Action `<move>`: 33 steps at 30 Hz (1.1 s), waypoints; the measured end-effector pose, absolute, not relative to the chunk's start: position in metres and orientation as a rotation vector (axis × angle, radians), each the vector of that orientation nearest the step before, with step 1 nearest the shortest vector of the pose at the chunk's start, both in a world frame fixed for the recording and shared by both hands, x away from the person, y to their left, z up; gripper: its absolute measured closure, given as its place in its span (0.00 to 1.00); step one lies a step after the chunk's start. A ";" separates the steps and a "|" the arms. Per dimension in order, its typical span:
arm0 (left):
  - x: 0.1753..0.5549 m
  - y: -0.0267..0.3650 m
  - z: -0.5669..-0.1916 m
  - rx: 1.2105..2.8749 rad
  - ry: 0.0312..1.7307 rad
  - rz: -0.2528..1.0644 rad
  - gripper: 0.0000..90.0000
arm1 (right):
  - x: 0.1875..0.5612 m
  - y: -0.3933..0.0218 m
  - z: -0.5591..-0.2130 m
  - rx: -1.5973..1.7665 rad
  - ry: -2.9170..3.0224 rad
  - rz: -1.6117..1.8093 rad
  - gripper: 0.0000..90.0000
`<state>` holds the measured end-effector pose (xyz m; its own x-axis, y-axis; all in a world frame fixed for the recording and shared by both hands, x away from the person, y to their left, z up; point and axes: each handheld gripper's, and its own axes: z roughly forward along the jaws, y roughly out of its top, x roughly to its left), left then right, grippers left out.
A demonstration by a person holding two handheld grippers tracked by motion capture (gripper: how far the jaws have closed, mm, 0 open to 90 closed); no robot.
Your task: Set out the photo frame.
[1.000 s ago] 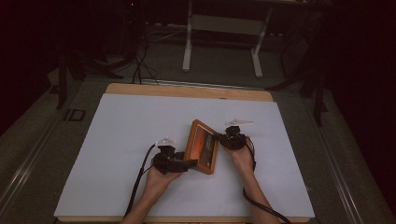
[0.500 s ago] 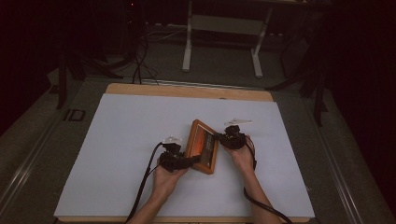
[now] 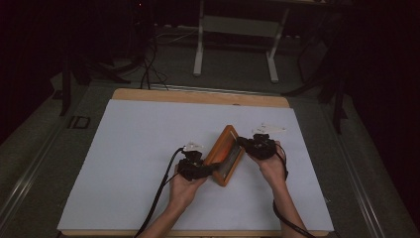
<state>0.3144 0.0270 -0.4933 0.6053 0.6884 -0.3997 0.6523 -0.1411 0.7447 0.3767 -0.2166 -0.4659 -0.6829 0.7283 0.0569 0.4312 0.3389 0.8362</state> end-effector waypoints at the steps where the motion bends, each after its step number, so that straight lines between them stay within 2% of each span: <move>1: 0.314 0.024 -0.492 1.843 1.073 0.042 0.74 | 0.374 -0.220 -0.462 1.016 2.275 1.277 0.96; 7: 0.310 0.008 -0.479 1.932 0.968 0.140 0.77 | 0.356 -0.241 -0.444 0.958 2.238 1.314 0.94; 12: 0.319 0.018 -0.465 1.912 0.932 0.135 0.77 | 0.348 -0.247 -0.431 0.895 2.246 1.313 0.90; 20: 0.323 0.032 -0.425 2.013 0.718 0.231 0.77 | 0.342 -0.243 -0.423 0.798 2.292 1.368 0.78; 23: 0.325 0.038 -0.413 2.045 0.635 0.206 0.77 | 0.339 -0.238 -0.422 0.715 2.339 1.401 0.74; 30: 0.325 0.047 -0.400 2.075 0.480 0.131 0.77 | 0.330 -0.223 -0.415 0.473 2.451 1.456 0.58; 32: 0.325 0.047 -0.400 2.075 0.480 0.131 0.77 | 0.330 -0.220 -0.415 0.444 2.468 1.456 0.58; 33: 0.325 0.047 -0.400 2.083 0.407 0.090 0.77 | 0.328 -0.214 -0.414 0.401 2.502 1.452 0.54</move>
<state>0.3248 0.0473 -0.3996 0.9412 0.3226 -0.1000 0.2510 -0.4700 0.8463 0.3278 -0.2141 -0.4138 -0.9383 0.3417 -0.0531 0.1235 0.4745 0.8716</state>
